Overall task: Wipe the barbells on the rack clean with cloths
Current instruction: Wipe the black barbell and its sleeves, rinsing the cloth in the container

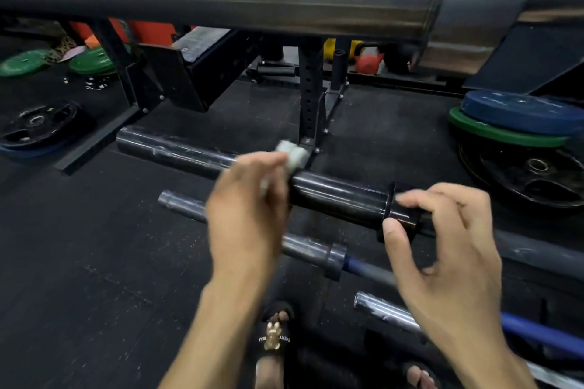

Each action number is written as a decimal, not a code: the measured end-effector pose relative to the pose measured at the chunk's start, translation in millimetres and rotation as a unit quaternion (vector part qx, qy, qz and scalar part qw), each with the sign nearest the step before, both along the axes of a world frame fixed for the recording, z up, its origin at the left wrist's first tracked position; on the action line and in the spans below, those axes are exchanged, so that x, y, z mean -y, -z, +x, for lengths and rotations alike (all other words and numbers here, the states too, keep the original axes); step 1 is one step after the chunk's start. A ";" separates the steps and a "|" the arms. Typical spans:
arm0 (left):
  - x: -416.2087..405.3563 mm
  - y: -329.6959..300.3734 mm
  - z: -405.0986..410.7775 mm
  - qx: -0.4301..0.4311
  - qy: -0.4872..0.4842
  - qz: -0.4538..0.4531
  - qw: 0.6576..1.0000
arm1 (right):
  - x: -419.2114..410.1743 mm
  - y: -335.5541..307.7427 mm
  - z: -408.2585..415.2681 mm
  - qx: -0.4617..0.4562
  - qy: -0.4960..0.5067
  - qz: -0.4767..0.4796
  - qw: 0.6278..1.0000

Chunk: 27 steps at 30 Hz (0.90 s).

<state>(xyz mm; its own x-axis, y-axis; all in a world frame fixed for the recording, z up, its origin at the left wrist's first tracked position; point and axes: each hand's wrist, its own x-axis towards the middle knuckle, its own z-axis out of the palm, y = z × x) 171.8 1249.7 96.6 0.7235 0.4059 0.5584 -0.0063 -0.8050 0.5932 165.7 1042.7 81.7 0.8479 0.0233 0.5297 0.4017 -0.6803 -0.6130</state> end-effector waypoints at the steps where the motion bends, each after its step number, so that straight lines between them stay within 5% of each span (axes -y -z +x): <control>1: -14.2 -1.1 2.6 0.008 -0.044 -0.027 0.999 | 0.5 0.7 0.0 -0.021 0.002 -0.014 1.000; 4: -16.0 -0.6 2.4 0.027 -0.088 -0.045 0.995 | -1.6 1.3 2.5 -0.043 -0.005 -0.066 0.997; 10: 42.9 7.5 -12.4 0.014 0.117 0.055 0.992 | -8.4 1.7 4.8 -0.016 0.005 -0.039 0.999; 16: -22.6 0.2 -0.9 0.015 -0.093 -0.051 0.994 | -7.0 5.8 2.1 0.025 -0.017 -0.008 1.000; 22: 55.8 9.0 -11.3 0.029 0.114 0.055 0.992 | -7.9 5.8 4.7 0.075 -0.009 -0.002 0.997; 27: -20.3 2.7 1.7 0.049 -0.065 -0.029 0.996 | -1.9 6.6 3.4 0.051 -0.020 0.003 0.998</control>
<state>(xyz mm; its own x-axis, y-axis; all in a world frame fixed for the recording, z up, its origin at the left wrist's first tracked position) 173.4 1270.0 93.9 0.6053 0.5269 0.5967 0.0360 -0.7670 0.6407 169.2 1044.6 75.1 0.7878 0.0525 0.6137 0.4892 -0.6586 -0.5717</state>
